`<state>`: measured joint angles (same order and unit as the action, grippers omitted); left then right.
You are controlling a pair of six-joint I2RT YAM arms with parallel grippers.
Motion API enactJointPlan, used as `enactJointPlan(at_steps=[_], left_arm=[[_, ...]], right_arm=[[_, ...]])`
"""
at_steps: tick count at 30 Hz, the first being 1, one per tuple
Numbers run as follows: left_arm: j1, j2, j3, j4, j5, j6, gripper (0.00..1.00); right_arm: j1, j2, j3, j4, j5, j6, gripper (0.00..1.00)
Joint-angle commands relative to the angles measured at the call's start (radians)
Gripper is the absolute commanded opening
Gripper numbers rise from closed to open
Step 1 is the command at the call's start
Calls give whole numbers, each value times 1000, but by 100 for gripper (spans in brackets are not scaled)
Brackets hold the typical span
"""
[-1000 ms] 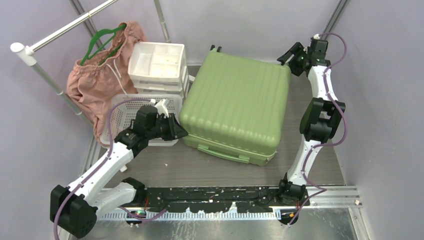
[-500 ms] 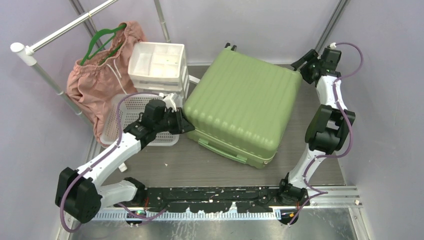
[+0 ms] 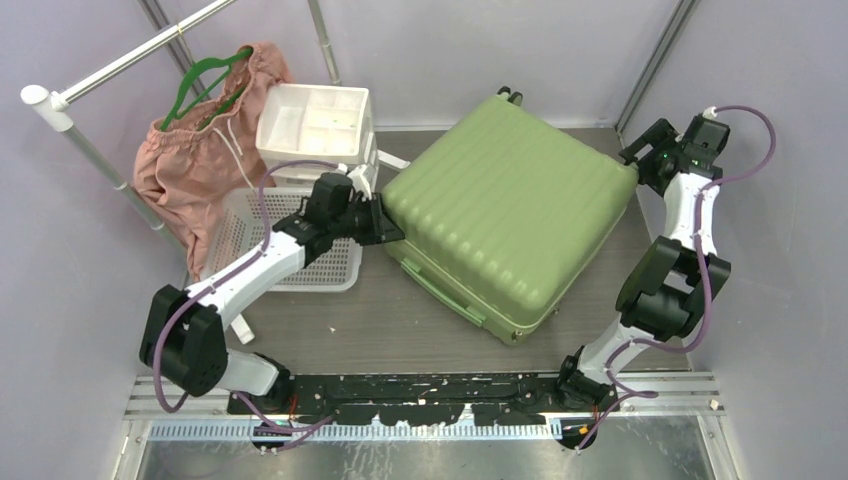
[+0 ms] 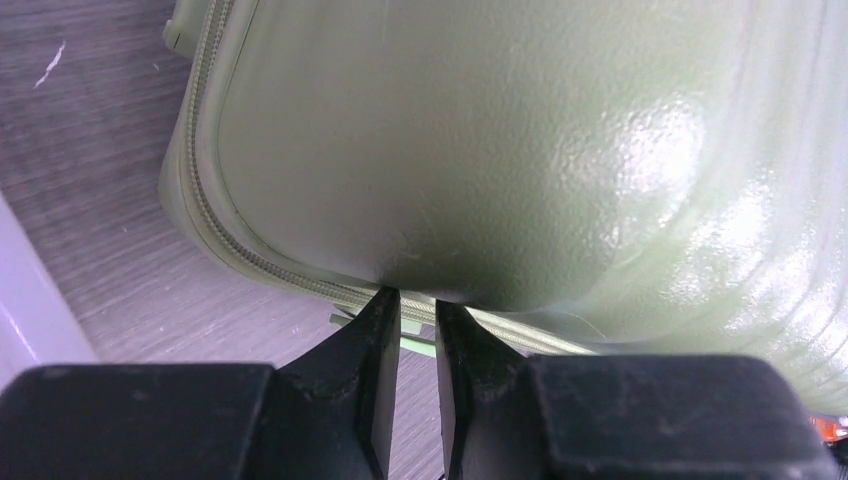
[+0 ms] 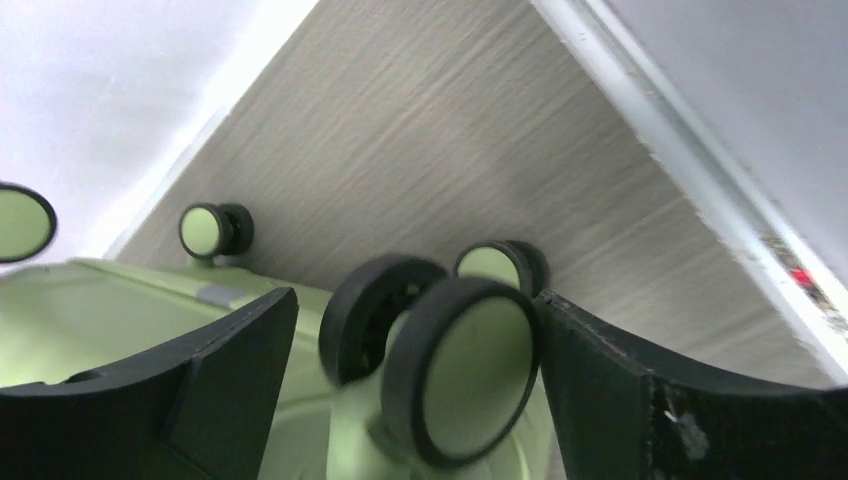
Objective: Open, take out, and arrange the luggage
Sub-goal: Adjust the luggage at the center of the board.
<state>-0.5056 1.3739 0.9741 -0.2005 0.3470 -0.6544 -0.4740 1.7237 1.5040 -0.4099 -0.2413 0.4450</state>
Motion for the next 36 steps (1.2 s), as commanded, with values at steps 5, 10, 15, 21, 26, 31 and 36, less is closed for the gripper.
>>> enactJointPlan(at_steps=[5,10,15,21,26,31,36], left_arm=[[-8,149,167,170,9,-16,23],[-8,223,230,181,25,-25,24],[-7,260,307,128,-16,10,28],[8,242,396,-28,-75,131,45],[9,52,296,-53,2,198,58],[-51,-188,116,21,137,193,64],[-279,-381,-79,171,33,222,66]], right_arm=[[-35,-250,45,-50,-77,-211,100],[-84,-331,53,-130,-188,-375,100],[-89,-412,131,-355,-393,-623,100],[-88,-537,121,-653,-579,-876,100],[-89,-628,116,-1012,-573,-1260,100],[-86,-649,166,-1322,-535,-1470,100],[-83,-748,98,-1324,-525,-1498,100]])
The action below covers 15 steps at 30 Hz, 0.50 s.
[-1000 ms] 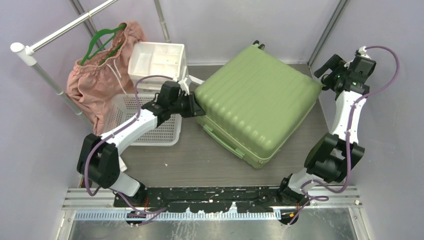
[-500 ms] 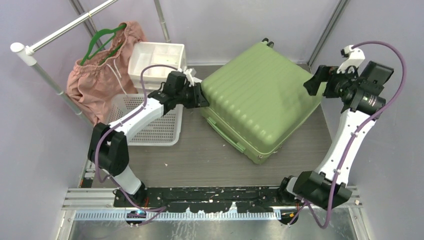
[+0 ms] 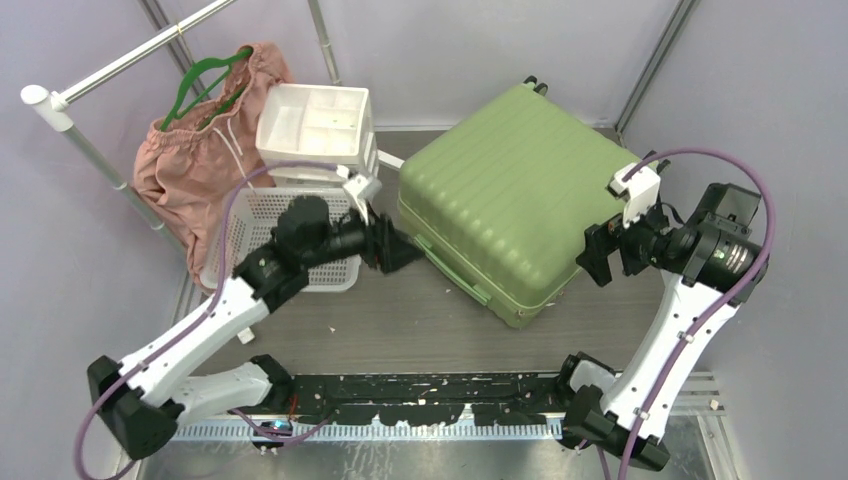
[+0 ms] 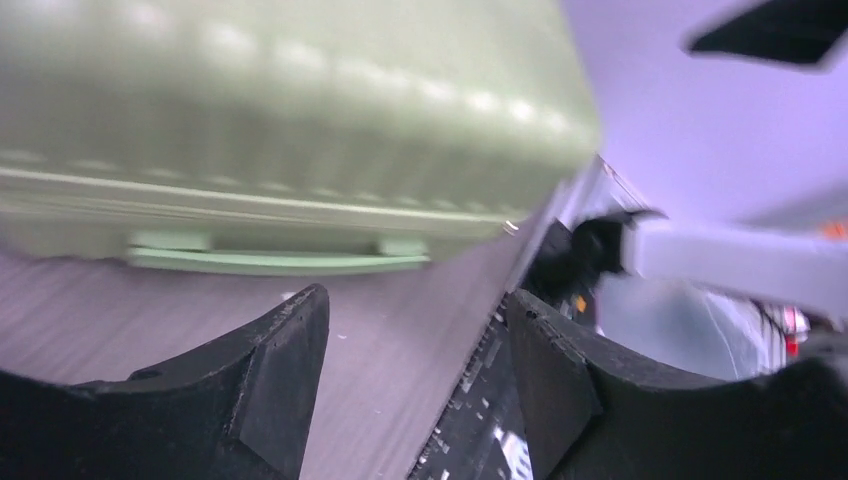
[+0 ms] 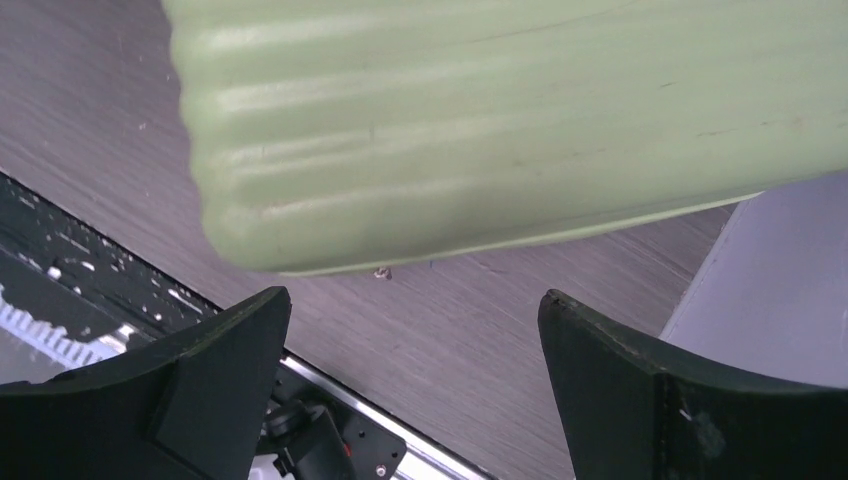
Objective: Open, take out, and arrange the luggage
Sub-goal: Adjust the luggage at the center of the board.
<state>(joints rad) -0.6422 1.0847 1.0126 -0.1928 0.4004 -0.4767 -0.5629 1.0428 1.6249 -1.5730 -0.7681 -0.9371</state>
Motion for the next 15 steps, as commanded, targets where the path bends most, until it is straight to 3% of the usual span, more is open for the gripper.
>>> enactJointPlan(at_steps=[1,4,10,15], left_arm=[[-185,-114,-163,213,-54,45,66],[-320,-153,-261,323,-154,31,65],[-607,-66,-292,359,-454,75,62],[-742,51,-295,422,-614,65,60]], right_arm=[[5,-72,-27,-160,6,-112,100],[7,-76,-37,-161,30,-83,95],[18,-99,-140,-160,152,-91,77],[19,-136,-285,-161,149,-157,63]])
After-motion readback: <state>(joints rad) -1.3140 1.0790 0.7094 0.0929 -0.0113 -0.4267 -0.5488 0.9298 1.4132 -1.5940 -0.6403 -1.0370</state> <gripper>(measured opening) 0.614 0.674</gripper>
